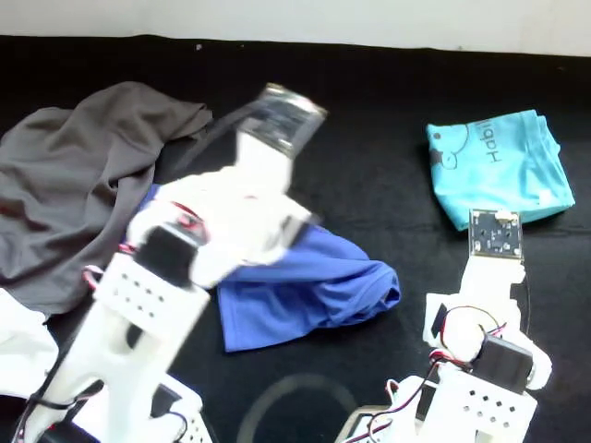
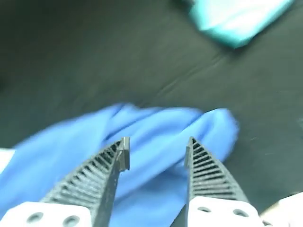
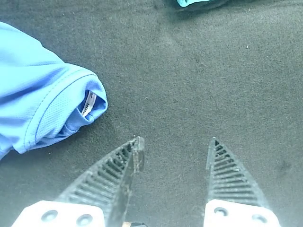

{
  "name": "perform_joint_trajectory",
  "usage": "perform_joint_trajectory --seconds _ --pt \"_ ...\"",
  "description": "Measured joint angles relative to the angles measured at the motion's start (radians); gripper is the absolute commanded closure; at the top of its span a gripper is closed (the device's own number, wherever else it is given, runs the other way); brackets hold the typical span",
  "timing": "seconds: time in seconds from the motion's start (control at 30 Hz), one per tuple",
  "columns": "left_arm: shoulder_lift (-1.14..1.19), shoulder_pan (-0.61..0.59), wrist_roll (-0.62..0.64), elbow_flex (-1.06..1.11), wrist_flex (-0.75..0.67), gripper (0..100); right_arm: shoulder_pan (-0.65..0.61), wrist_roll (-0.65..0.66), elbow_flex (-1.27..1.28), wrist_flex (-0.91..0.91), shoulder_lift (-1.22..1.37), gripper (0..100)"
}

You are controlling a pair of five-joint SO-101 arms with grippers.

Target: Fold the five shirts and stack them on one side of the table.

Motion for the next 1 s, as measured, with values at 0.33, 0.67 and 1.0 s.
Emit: perform_joint_trajectory --seconds 0.33,0.67,1.0 --pt "-0.005 -0.641 -0.110 0.121 0.106 80 -0.106 0.000 -0.063 0.000 0.187 78.1" --pt "-0.005 -0.925 -0.198 0.270 0.135 80 -0.457 0.000 -0.448 0.046 0.600 78.1" --pt "-0.005 -0.709 -0.198 0.520 -0.146 80 -0.644 0.000 -0.463 0.028 0.832 78.1"
